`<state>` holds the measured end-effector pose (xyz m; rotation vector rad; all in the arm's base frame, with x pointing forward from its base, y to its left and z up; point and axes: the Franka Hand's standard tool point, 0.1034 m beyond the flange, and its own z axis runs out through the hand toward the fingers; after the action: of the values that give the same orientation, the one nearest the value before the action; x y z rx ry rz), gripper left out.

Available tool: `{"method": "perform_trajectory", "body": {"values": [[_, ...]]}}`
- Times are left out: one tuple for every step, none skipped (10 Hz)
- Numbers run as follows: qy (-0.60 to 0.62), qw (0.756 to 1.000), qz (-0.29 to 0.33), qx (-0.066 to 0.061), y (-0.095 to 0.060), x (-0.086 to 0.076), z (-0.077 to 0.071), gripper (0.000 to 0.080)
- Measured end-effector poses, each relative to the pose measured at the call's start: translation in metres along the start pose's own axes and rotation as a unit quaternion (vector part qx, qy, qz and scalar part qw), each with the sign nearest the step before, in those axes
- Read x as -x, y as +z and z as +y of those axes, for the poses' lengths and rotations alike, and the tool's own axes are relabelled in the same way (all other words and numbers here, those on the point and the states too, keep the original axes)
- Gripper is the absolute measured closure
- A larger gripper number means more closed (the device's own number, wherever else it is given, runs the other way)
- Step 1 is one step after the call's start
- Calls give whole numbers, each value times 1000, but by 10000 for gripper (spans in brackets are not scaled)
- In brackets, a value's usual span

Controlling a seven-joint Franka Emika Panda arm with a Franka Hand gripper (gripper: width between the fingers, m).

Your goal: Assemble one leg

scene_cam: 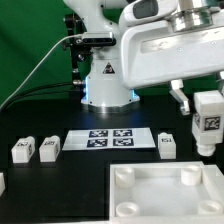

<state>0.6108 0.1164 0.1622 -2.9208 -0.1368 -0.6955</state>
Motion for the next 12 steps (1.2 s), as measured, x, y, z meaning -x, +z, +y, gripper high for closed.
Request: {"method": "perform_trajectory", "body": {"values": [[2, 998, 56, 2, 0, 3, 2, 509], [4, 998, 68, 3, 3, 10, 4, 509], [3, 998, 59, 3, 4, 10, 3, 509], [3, 998, 59, 3, 4, 9, 4, 509], [3, 998, 57, 3, 6, 11, 4, 509], [3, 999, 49, 2, 18, 18, -2, 509], [4, 999, 43, 3, 25, 14, -4, 509], [6, 999, 46, 3, 29, 7, -2, 509], [6, 999, 42, 4, 39, 5, 1, 509], [7, 999, 38, 3, 47, 6, 2, 509], [7, 999, 36, 2, 55, 12, 1, 509], [8, 999, 32, 3, 60, 16, 3, 509]]}}
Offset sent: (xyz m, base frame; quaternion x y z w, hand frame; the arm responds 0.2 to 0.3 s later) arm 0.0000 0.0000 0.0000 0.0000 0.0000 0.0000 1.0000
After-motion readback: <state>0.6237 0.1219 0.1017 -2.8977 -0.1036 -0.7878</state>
